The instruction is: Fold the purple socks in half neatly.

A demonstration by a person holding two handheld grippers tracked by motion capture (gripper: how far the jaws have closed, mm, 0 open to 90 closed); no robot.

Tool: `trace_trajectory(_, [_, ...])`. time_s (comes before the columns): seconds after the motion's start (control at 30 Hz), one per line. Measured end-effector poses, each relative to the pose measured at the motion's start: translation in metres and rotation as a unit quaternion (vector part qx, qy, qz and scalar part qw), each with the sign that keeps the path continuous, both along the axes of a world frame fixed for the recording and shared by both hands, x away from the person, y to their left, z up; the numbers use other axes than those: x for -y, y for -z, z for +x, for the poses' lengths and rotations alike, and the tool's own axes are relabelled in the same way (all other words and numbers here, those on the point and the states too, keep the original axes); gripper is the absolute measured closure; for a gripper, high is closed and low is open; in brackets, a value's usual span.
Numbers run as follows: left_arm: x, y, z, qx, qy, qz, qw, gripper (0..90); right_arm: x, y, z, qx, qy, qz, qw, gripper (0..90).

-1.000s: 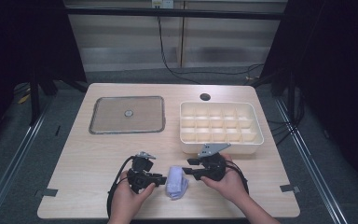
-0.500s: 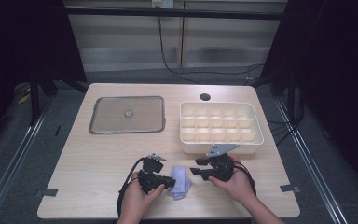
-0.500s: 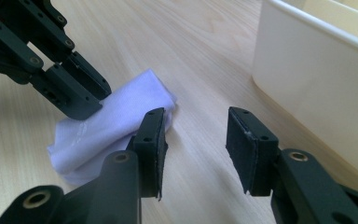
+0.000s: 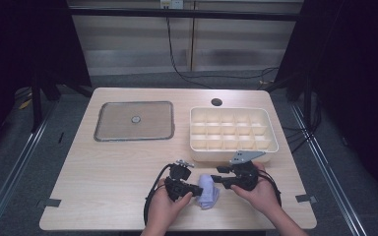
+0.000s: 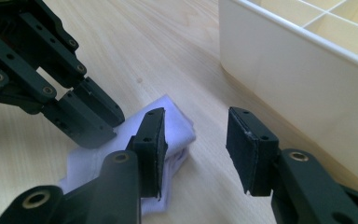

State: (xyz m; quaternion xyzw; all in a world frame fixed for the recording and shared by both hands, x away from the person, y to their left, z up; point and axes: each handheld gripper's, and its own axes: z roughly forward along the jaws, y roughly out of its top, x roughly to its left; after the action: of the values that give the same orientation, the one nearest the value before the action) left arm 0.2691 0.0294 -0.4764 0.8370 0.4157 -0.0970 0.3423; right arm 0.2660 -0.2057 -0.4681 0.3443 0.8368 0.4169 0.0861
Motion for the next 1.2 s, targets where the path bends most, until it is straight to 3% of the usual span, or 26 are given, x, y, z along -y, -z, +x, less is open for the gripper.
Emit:
trace_trajectory(0.23, [-0.018, -0.013, -0.003, 0.015, -0.008, -0.011, 0.9998, 67.6, 0.003, -0.006, -0.005, -0.006, 0.001, 0.014, 0.9999, 52.8])
trace_trajectory(0.3, [-0.026, -0.015, -0.003, 0.021, -0.008, -0.004, 0.9997, 65.2, 0.001, -0.007, -0.006, -0.019, 0.003, 0.017, 0.9997, 51.8])
trace_trajectory(0.7, [-0.073, -0.013, -0.005, 0.04, -0.037, 0.007, 0.9985, 59.9, -0.009, 0.003, -0.013, -0.048, 0.009, 0.023, 0.9985, 48.3])
trace_trajectory(1.07, [-0.084, -0.008, -0.006, 0.053, -0.04, 0.01, 0.9978, 57.4, -0.014, 0.015, -0.017, -0.074, 0.015, 0.035, 0.9965, 40.0])
trace_trajectory(1.2, [-0.087, -0.007, -0.004, 0.057, -0.041, 0.01, 0.9975, 55.3, -0.019, 0.017, -0.016, -0.072, 0.01, 0.022, 0.9971, 39.9])
